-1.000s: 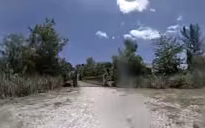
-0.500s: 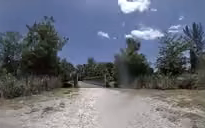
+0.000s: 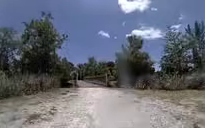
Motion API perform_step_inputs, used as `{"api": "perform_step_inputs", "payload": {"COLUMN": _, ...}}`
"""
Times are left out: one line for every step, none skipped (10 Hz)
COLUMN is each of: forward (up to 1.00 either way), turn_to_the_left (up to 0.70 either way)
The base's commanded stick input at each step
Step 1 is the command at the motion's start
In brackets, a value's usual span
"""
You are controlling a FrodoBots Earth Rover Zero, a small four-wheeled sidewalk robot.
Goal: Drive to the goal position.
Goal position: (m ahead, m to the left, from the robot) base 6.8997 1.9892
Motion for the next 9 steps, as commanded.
{"api": "perform_step_inputs", "payload": {"forward": 0.85, "turn_to_the_left": 0.0}}
{"api": "perform_step_inputs", "payload": {"forward": 0.85, "turn_to_the_left": 0.0}}
{"api": "perform_step_inputs", "payload": {"forward": 0.85, "turn_to_the_left": 0.0}}
{"api": "perform_step_inputs", "payload": {"forward": 0.85, "turn_to_the_left": 0.0}}
{"api": "perform_step_inputs", "payload": {"forward": 0.85, "turn_to_the_left": 0.0}}
{"api": "perform_step_inputs", "payload": {"forward": 0.85, "turn_to_the_left": 0.0}}
{"api": "perform_step_inputs", "payload": {"forward": 0.85, "turn_to_the_left": 0.16}}
{"api": "perform_step_inputs", "payload": {"forward": 0.85, "turn_to_the_left": 0.32}}
{"api": "perform_step_inputs", "payload": {"forward": 0.85, "turn_to_the_left": 0.23}}
